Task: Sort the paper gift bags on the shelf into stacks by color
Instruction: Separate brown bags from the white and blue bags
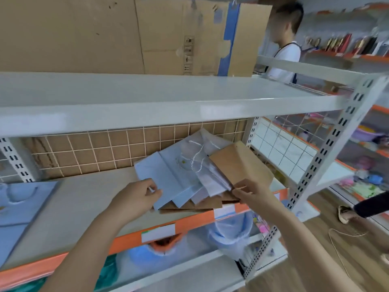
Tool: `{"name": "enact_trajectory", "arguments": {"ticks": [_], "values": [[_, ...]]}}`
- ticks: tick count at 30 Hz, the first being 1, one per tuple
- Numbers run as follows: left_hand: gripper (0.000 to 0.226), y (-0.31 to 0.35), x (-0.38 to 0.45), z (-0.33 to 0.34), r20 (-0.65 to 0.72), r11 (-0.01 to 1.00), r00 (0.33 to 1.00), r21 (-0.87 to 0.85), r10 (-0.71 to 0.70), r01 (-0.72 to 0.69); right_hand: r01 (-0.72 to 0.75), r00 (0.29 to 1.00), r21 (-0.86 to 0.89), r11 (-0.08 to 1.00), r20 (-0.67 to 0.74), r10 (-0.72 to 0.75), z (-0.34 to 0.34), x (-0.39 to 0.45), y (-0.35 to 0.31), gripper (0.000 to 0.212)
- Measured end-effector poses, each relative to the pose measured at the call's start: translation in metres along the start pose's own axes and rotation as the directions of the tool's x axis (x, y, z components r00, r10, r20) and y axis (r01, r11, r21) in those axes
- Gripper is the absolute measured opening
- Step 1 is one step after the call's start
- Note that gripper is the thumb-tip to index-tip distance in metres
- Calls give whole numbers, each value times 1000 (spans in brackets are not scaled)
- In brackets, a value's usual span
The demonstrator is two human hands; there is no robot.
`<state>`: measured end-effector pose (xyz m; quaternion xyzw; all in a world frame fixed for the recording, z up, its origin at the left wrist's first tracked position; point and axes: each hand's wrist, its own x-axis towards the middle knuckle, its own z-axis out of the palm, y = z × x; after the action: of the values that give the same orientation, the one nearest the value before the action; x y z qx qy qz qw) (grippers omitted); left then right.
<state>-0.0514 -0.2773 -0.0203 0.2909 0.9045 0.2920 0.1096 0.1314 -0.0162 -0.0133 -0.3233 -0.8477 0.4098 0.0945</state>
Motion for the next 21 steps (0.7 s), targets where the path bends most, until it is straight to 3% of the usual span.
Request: {"name": "enact_trajectory", "arguments": {"ticks": [15,21], "values": [[34,83,108,45,-29,994,996,84,79,-76,-44,998,-153,987,-39,39,-62,105,40,33],[49,119,146,73,-14,979,991,159,134,-130,-178,984,-154,972,-33,174,-61,144,71,56]]}}
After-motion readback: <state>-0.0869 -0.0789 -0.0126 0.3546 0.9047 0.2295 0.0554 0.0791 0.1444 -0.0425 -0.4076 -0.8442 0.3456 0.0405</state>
